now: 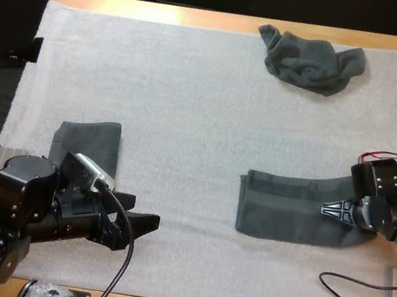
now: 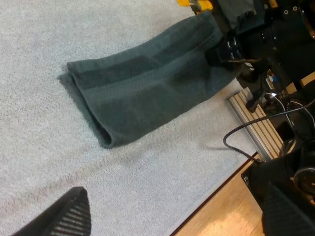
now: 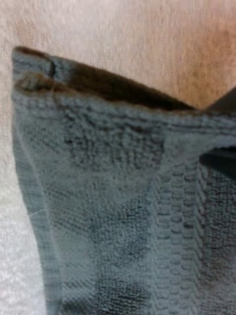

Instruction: Pick towel from pile, fold and stack

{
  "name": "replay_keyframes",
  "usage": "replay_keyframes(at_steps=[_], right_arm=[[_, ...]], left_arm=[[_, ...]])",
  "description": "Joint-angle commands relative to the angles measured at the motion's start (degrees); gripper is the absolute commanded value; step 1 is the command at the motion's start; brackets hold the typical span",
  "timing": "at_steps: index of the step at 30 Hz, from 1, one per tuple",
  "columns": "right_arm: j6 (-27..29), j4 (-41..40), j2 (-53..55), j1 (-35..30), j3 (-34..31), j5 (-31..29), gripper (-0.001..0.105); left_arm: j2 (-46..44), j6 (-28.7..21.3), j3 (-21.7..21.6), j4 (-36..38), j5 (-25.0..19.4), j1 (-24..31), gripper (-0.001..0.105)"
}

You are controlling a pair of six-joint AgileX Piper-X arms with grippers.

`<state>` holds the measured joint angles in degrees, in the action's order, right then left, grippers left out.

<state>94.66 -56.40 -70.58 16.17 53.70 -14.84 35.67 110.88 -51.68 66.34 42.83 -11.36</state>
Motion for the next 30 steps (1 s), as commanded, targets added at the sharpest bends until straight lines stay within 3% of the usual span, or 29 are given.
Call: replay_keyframes(at_steps=[1, 16, 23, 30], right_arm=[[0.68, -1.68, 0.49, 0.04, 1.07, -0.37, 0.002], [-4.9, -2.26, 0.49, 0.18, 2.68, 21.43, 0.003], [-6.48, -1.1, 0.24, 5.07, 2.68, 22.79, 0.003], [-13.73, 4.24, -4.09, 12.46, 2.68, 23.43, 0.003]], left_arm=[[-0.19, 0.28, -0.48, -0.18, 0.74, 0.05, 0.07], [-0.19, 0.28, -0.48, -0.18, 0.74, 0.05, 0.07], [-0.19, 0.28, -0.48, -0.18, 0.74, 0.05, 0.07], [-0.19, 0.28, -0.48, -0.18, 0.74, 0.05, 0.07]])
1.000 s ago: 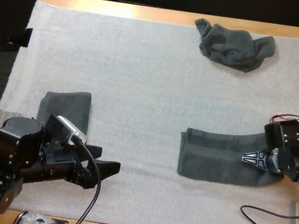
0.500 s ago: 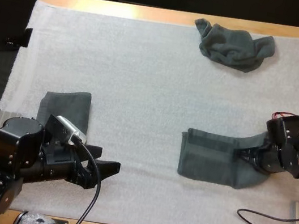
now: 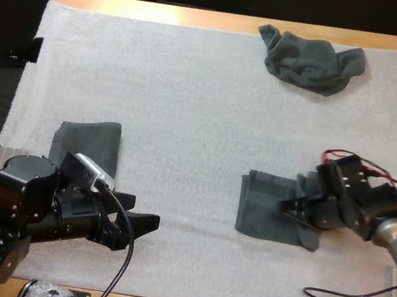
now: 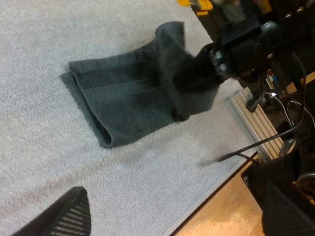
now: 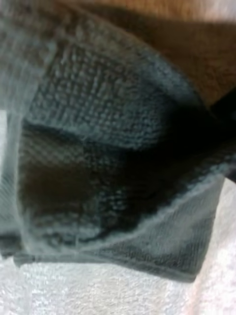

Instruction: Pick towel from pile, fold and stack

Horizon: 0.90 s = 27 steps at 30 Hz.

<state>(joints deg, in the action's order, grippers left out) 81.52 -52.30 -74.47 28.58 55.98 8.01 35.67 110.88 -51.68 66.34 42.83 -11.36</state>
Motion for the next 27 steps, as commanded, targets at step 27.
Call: replay_keyframes(at_steps=[27], right_arm=[[-13.43, 19.42, -16.32, 6.44, 0.4, 6.48, 0.003]], left_arm=[[-0.19, 0.28, -0.48, 0.71, 2.03, 0.05, 0.07]])
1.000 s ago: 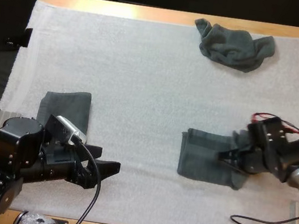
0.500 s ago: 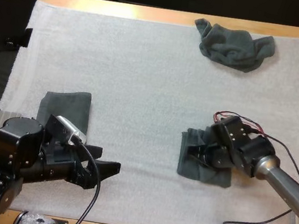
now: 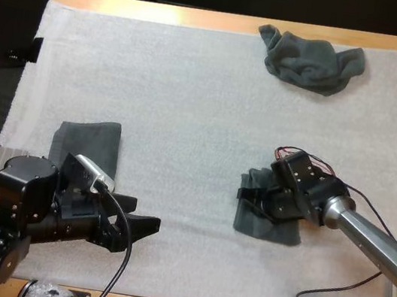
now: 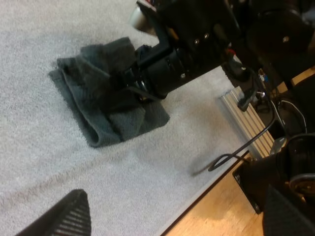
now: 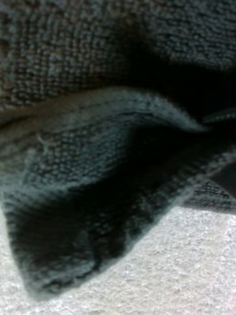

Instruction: Pick towel from pile, fold and stack

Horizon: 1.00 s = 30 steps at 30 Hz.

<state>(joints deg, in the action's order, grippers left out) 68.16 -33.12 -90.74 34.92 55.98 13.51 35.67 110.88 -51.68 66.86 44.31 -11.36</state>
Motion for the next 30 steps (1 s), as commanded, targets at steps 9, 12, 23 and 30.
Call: replay_keyframes(at_steps=[9, 12, 23, 30], right_arm=[[0.08, 2.77, -0.09, 0.1, 0.4, 4.87, 0.038], [0.08, 4.64, 0.05, 0.1, 0.4, 7.45, 0.057], [1.89, 4.7, 5.24, 0.43, 0.4, 7.79, 0.059], [4.59, -0.59, 10.1, 0.74, 0.4, 1.67, 0.059]], left_arm=[[-0.19, 0.28, -0.48, 0.19, 0.55, 0.05, 0.07], [-0.19, 0.28, -0.48, 0.19, 0.55, 0.05, 0.07], [-0.19, -0.31, -0.48, 0.19, 0.55, 0.05, 0.07], [-0.19, -0.44, -0.48, 0.19, 0.55, 0.05, 0.07]])
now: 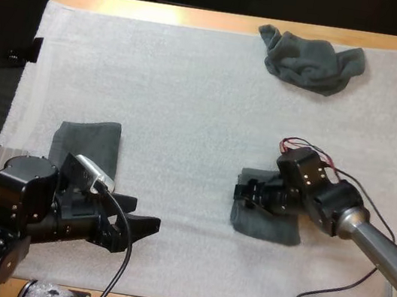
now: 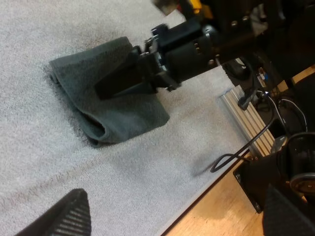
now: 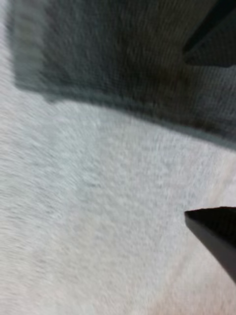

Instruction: Pick towel from pile, fold and stack

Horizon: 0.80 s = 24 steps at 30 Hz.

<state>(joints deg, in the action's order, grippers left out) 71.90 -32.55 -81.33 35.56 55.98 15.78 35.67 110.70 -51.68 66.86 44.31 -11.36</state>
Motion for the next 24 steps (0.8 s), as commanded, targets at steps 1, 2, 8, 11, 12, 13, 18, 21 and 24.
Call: replay_keyframes(at_steps=[1, 2, 8, 11, 12, 13, 18, 21, 24], right_arm=[[1.76, -2.63, 1.9, 0.1, 0.4, -2.18, 0.059], [2.36, -3.25, 2.44, 0.1, 0.4, -2.99, 0.059], [4.9, -9.07, 8.69, 0.1, 0.4, -7.46, 0.063], [5.35, -11.1, 11.95, 0.1, 0.4, -9.4, 0.072], [5.49, -11.59, 13.23, 0.1, 0.4, -9.6, 0.073], [5.51, -12.04, 14.62, 0.1, 0.4, -9.62, 0.074], [5.51, -13.27, 19.61, 0.1, 0.4, -9.99, 0.074], [5.51, -13.26, 21.72, 0.1, 0.4, -9.99, 0.074], [5.51, -13.26, 23.16, 0.1, 0.4, -9.99, 0.074]], left_arm=[[-0.19, -0.35, -0.48, 0.19, 0.55, 0.05, 0.07], [-0.19, -0.39, -0.48, 0.19, 0.55, 0.05, 0.07], [-0.19, -0.39, -0.48, 0.19, 0.55, 0.05, 0.07], [-0.19, -0.39, -0.48, 0.19, 0.55, 0.05, 0.07], [-0.19, -0.39, -0.48, 0.19, 0.55, 0.05, 0.07], [-0.19, -0.39, -0.48, 0.19, 0.55, 0.05, 0.07], [-0.19, -0.39, -0.48, 0.19, 0.55, 0.05, 0.07], [-0.19, -0.39, -0.48, 0.19, 0.55, 0.05, 0.07], [-0.19, -0.39, -0.48, 0.19, 0.55, 0.05, 0.07]])
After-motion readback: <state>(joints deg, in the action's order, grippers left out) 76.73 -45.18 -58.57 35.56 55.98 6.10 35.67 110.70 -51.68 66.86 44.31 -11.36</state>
